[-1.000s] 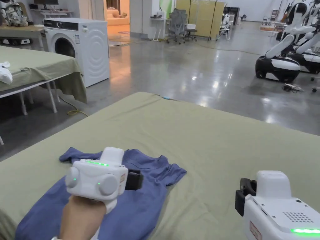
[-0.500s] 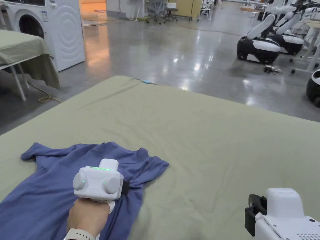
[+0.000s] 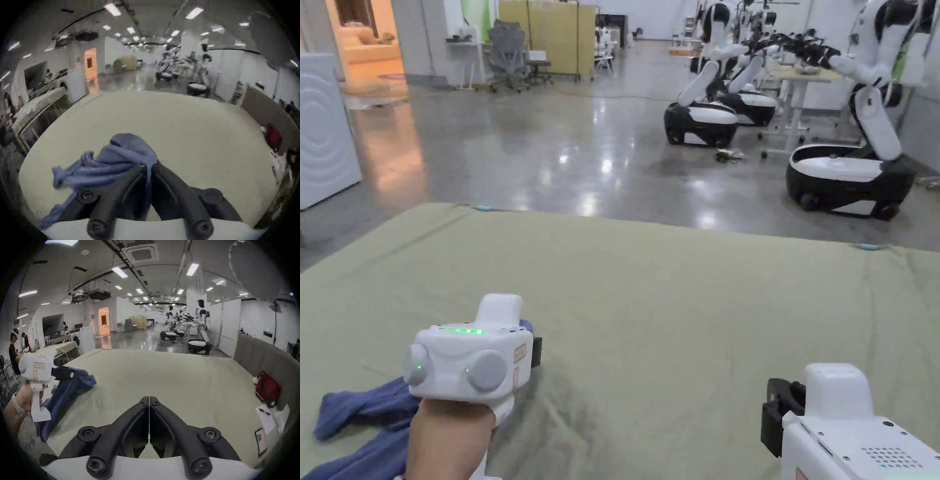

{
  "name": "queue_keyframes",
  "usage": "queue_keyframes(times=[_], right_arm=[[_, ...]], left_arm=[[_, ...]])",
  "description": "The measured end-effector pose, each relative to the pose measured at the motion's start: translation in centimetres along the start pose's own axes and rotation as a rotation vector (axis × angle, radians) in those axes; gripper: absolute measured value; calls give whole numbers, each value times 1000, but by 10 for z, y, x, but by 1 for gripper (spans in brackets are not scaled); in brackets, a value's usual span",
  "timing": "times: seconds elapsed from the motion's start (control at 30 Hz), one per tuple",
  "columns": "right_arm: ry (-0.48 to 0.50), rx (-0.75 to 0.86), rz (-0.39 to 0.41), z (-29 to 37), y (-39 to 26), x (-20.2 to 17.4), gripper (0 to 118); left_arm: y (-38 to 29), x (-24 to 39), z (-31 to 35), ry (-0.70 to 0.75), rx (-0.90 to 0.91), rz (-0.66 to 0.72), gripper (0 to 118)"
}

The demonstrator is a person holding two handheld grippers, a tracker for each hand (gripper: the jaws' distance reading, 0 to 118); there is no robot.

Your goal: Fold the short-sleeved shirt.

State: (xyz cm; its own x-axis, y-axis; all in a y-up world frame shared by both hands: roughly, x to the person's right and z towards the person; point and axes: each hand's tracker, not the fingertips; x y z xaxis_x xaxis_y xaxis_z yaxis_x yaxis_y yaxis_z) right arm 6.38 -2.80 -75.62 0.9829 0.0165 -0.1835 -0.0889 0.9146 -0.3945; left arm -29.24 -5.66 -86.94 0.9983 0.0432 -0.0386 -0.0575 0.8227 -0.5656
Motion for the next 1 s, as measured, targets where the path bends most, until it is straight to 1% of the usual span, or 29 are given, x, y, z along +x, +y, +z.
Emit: queue_keyframes(times=[0.07,0.17,0.27,0.3,0.37,0.43,0.53,0.57,0.63,0.73,0.77,0.8,0.83,0.87,0.9,0.93,0.97,1.0], right_arm=[[-42,8,-11,13,-2,29,4],[-108,20,-40,31,-6,69,4],[-164,29,-81,46,-12,106,4],[-179,27,-92,50,-14,115,4],[-212,24,-110,57,-21,136,4],[-240,16,-120,62,-28,151,4],[-268,-2,-139,63,-38,171,4],[-271,-7,-145,62,-41,175,4],[-275,-12,-153,62,-44,182,4],[-275,-16,-148,61,-46,183,4],[-273,-16,-146,61,-45,182,4],[-272,-15,-145,62,-45,181,4],[-267,-11,-143,66,-42,178,4],[-262,-6,-142,67,-41,175,4],[-255,1,-138,69,-39,170,4],[-246,8,-135,71,-36,166,4],[-234,18,-129,73,-35,159,4],[-220,35,-119,76,-32,151,4]], left_arm=[[14,51,13,-127,45,17,0],[34,131,30,-272,106,-51,0],[42,206,36,-428,81,-101,0],[40,227,34,-456,66,-119,0],[24,273,25,-476,36,-182,0],[1,308,3,-472,-41,-230,0],[-43,344,-34,-448,-162,-270,0],[-57,353,-43,-431,-178,-292,0],[-75,362,-52,-434,-225,-280,0],[-84,365,-47,-430,-206,-277,0],[-84,364,-41,-427,-172,-296,3],[-82,361,-34,-426,-138,-319,20],[-79,356,-22,-432,-125,-332,55],[-76,348,-12,-443,-113,-328,100],[-73,339,2,-464,-64,-320,118],[-67,328,24,-501,36,-307,116],[-63,316,42,-453,47,-313,117],[-59,300,56,-435,98,-315,117]])
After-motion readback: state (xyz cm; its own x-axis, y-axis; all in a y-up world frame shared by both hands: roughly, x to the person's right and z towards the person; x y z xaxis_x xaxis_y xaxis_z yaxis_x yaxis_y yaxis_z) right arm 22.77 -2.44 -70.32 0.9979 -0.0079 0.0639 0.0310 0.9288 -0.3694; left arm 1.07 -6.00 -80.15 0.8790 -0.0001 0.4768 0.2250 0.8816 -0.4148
